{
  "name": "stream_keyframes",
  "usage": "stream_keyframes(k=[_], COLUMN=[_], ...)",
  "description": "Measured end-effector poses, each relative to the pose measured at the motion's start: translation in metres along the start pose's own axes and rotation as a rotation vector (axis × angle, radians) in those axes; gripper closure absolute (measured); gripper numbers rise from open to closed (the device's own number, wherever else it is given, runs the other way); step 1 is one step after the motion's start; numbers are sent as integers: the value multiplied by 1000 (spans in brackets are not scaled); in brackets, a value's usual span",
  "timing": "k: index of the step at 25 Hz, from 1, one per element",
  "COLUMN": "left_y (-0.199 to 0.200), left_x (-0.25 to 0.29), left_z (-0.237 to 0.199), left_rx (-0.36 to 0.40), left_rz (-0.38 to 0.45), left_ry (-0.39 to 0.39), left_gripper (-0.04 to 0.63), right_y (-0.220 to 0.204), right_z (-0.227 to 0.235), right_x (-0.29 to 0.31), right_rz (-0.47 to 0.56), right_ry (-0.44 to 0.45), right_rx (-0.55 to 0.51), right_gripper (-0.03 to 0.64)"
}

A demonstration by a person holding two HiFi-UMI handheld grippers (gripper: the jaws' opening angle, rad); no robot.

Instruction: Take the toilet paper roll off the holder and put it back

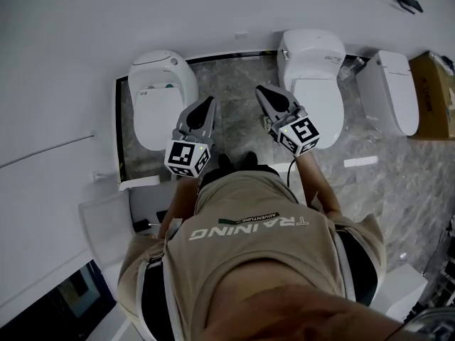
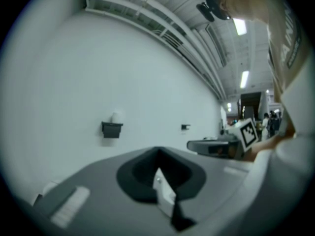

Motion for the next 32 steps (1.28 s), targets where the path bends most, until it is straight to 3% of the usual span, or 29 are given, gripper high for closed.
stream_keyframes(k=[11, 22, 32], left_y=[2, 23, 33], left_x=[-40, -47, -48], left_z=[-6, -31, -57], left_rx=[-5, 31, 43], left_rz=[-18, 56, 86], left_ry=[-2, -52, -46], left_gripper=[595, 595, 595], right_y=[-3, 12, 43], right_z=[-35, -57, -44], right_x=[-22, 8, 27], right_rz=[3, 51, 83], right_ry=[-94, -45, -47], right_rx=[-5, -40, -175], right_gripper=[604, 603, 604])
Point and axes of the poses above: the fingertips, and each gripper's own axes: x forward along the fingers, z to its right, y out of its top, the point moved 3 cm from there along -x, backward along the fingers, and after that the axes turned 14 degrees about z, right-handed, at the moved point
